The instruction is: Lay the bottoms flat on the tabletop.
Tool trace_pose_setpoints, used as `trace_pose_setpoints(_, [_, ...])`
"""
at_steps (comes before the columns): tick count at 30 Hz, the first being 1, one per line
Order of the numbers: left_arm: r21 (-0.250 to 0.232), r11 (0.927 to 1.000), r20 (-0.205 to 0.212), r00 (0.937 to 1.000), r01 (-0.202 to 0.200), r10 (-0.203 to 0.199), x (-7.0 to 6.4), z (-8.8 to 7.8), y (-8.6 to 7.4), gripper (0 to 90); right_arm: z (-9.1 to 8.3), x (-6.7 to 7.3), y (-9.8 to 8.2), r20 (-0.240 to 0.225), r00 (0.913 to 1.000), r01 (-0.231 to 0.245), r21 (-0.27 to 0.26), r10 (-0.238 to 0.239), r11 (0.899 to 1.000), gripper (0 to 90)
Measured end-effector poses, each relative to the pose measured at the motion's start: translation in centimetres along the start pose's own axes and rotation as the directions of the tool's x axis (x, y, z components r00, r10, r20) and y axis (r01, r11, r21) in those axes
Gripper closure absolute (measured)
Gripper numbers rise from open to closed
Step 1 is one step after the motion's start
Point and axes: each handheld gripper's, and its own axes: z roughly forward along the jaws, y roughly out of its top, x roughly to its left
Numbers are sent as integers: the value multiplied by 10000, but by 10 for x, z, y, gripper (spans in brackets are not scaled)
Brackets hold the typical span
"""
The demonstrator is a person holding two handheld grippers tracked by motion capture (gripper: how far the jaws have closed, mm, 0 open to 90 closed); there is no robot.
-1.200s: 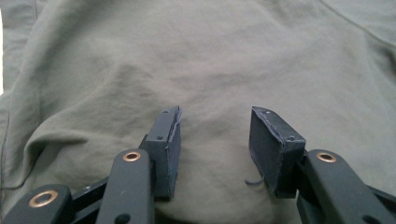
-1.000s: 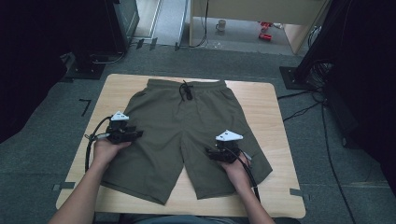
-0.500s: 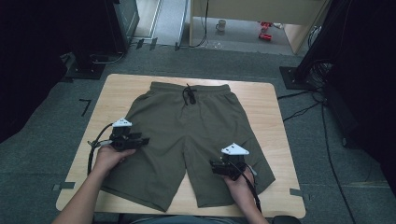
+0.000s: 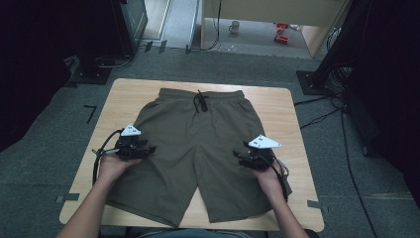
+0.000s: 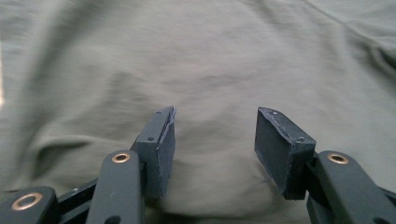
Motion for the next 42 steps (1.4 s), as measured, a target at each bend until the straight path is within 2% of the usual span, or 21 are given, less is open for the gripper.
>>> trace_pose_setpoints(1, [-55,9999,18,9999,-125,125,3,0,0,487,1,-8,1,58,10000,-48,80,47,10000,468])
trace_pose_setpoints(4, [11,10000,-86,9999,-77,77,12,0,1,497,2,-29,-2,37,9977,-680,193,679,9975,482])
trace_pose_setpoints(7, [-84,10000,-348,9994,-30,27,20,-2,2,499,3,-44,-4,314,9967,-767,428,753,9961,468])
trace_pose_setpoints(9, [-232,9997,-407,9992,-16,7,26,-3,4,504,2,-54,-6,449,9954,-863,420,844,9954,473])
trace_pose_setpoints(11, [-282,9996,-664,9978,-93,74,33,-4,5,503,2,-64,-10,454,9942,-996,379,978,9943,488])
trace_pose_setpoints(13, [-301,9995,-805,9967,87,-110,42,-5,5,504,2,-74,-12,606,9923,-1117,648,1078,9916,508])
trace_pose_setpoints(17, [-414,9975,-810,9949,569,-601,56,-10,6,522,-2,-90,-14,838,9911,-1094,695,1035,9916,596])
trace_pose_setpoints(19, [-486,9972,-933,9937,574,-618,63,-13,7,530,-4,-97,-17,1013,9895,-1106,669,1035,9916,603])
trace_pose_setpoints(21, [-507,9963,-1117,9909,700,-753,72,-14,7,543,-4,-105,-20,1077,9875,-1228,648,1154,9903,605])
trace_pose_setpoints(24, [-619,9933,-1316,9857,979,-1054,87,-17,6,583,-5,-117,-23,1460,9823,-1263,538,1174,9905,606])
trace_pose_setpoints(29, [-635,9926,-1872,9757,1040,-1142,107,-19,0,642,-6,-140,-28,1726,9726,-1658,456,1558,9851,604])
trace_pose_setpoints(31, [-542,9920,-2058,9708,1142,-1230,112,-17,-3,643,-4,-144,-31,1786,9680,-1881,503,1765,9809,588])
trace_pose_setpoints(33, [-462,9909,-2145,9675,1266,-1337,116,-16,-7,643,-2,-147,-35,1800,9605,-2255,581,2120,9725,562])
trace_pose_setpoints(37, [-370,9943,-2392,9652,997,-1057,117,-12,-14,606,0,-147,-38,1977,9522,-2468,483,2329,9679,559])
trace_pose_setpoints(42, [-625,9929,-2546,9603,1017,-1144,120,-14,-19,566,3,-138,-37,2398,9594,-1722,816,1483,9817,478])
